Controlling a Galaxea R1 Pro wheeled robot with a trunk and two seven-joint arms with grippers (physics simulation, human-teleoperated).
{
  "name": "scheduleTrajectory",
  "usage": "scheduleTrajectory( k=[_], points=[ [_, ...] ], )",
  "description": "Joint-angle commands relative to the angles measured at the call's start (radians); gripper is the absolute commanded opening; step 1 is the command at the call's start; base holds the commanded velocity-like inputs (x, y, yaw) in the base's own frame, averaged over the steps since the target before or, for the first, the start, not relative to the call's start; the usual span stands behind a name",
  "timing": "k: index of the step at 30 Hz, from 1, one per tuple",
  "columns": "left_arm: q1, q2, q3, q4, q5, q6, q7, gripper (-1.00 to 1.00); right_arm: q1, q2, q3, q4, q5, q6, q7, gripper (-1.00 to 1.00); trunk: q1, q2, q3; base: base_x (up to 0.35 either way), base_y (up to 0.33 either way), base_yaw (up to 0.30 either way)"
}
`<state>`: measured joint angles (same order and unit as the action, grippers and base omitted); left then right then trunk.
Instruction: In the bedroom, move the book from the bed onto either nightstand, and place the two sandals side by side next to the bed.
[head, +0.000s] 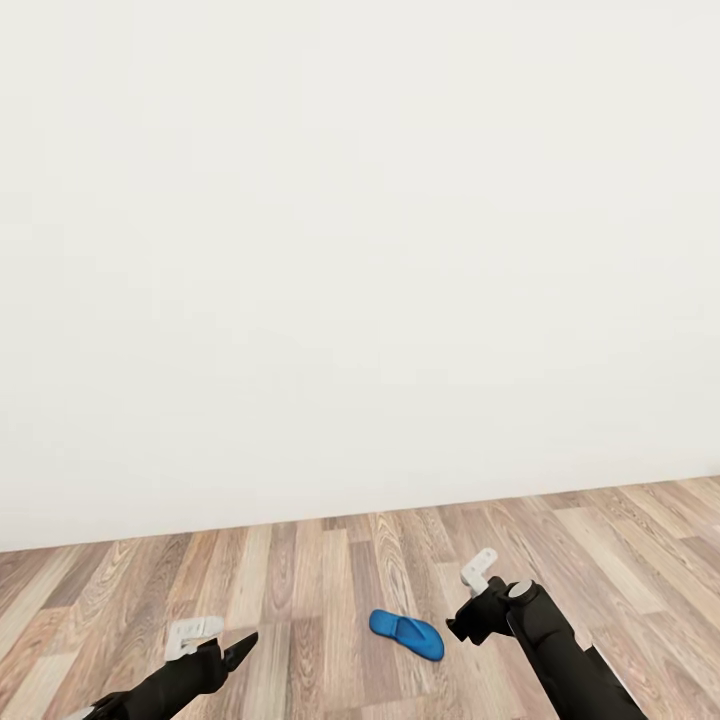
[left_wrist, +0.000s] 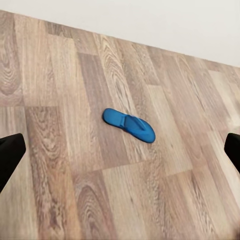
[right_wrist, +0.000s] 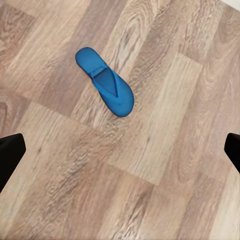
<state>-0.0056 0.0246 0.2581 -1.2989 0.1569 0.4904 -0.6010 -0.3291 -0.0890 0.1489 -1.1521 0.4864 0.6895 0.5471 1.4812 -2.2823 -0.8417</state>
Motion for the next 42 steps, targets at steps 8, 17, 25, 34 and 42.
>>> scheduleTrajectory(
  k=[8, 17, 25, 34, 42],
  points=[
    [-0.001, 0.0, 0.001, 0.0, 0.007, 0.008, -0.001, 1.0, -0.001, -0.001, 0.001, -0.001, 0.011, 0.002, 0.008, 1.0, 0.031, -0.057, -0.026, 0.0, 0.0, 0.0],
    [-0.001, 0.0, 0.001, 0.0, 0.007, 0.008, 0.0, 1.0, -0.001, -0.001, 0.0, -0.001, 0.011, 0.002, 0.008, 1.0, 0.065, -0.12, -0.054, 0.0, 0.0, 0.0],
    [-0.001, 0.0, 0.001, 0.004, 0.006, 0.008, 0.0, 1.0, -0.001, -0.001, 0.0, -0.001, 0.011, 0.002, 0.008, 1.0, 0.096, -0.176, -0.079, 0.0, 0.0, 0.0],
    [-0.001, 0.0, 0.001, 0.004, 0.006, 0.008, 0.0, 1.0, -0.001, -0.001, 0.0, -0.001, 0.011, 0.003, 0.008, 1.0, 0.12, -0.218, -0.11, 0.0, 0.0, 0.0],
    [-0.001, 0.0, 0.001, 0.004, 0.006, 0.007, 0.0, 1.0, -0.001, 0.0, 0.001, -0.001, 0.011, 0.002, 0.008, 1.0, 0.124, -0.22, -0.141, 0.0, 0.0, 0.0]
  ],
)
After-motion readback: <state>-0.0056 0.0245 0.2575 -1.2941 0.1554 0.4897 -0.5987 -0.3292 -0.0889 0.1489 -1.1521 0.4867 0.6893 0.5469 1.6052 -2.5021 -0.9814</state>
